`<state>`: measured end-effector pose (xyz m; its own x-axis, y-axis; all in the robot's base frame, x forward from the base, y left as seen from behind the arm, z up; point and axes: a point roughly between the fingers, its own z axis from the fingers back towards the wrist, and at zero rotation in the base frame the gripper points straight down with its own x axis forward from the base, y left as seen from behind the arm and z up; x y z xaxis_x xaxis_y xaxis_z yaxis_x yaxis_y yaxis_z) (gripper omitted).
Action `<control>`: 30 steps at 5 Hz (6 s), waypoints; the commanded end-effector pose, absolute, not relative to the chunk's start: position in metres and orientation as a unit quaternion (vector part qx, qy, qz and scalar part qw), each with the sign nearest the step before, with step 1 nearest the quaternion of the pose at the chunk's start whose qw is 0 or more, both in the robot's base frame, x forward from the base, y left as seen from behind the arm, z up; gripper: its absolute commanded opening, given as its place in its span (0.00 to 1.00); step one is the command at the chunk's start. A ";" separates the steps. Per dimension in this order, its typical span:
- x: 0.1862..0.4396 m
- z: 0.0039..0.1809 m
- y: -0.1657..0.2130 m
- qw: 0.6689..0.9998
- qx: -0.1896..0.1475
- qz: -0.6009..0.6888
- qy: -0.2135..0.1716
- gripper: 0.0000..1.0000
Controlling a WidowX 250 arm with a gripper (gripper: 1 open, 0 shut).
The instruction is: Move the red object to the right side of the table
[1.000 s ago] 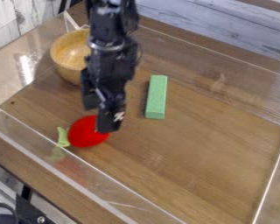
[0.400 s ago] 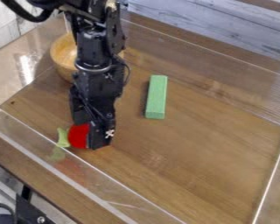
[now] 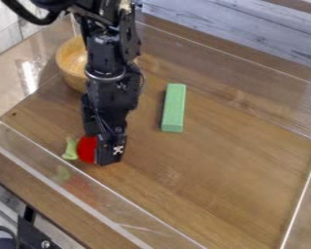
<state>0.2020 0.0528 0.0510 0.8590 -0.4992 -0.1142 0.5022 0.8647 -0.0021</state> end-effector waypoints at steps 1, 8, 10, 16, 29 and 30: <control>0.206 0.049 0.053 0.963 0.020 -0.267 0.043 1.00; 0.219 0.038 0.081 0.965 -0.031 -0.259 0.030 0.00; 0.217 0.020 0.112 0.980 -0.054 -0.188 0.031 0.00; 0.304 0.085 -0.068 0.979 0.005 -0.201 -0.026 0.00; 0.293 0.045 -0.075 0.949 0.051 -0.296 -0.102 0.00; 0.294 0.030 -0.073 0.938 0.051 -0.324 -0.110 0.00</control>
<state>0.2908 -0.0747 0.0277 0.7711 -0.6161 0.1606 0.5963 0.7872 0.1573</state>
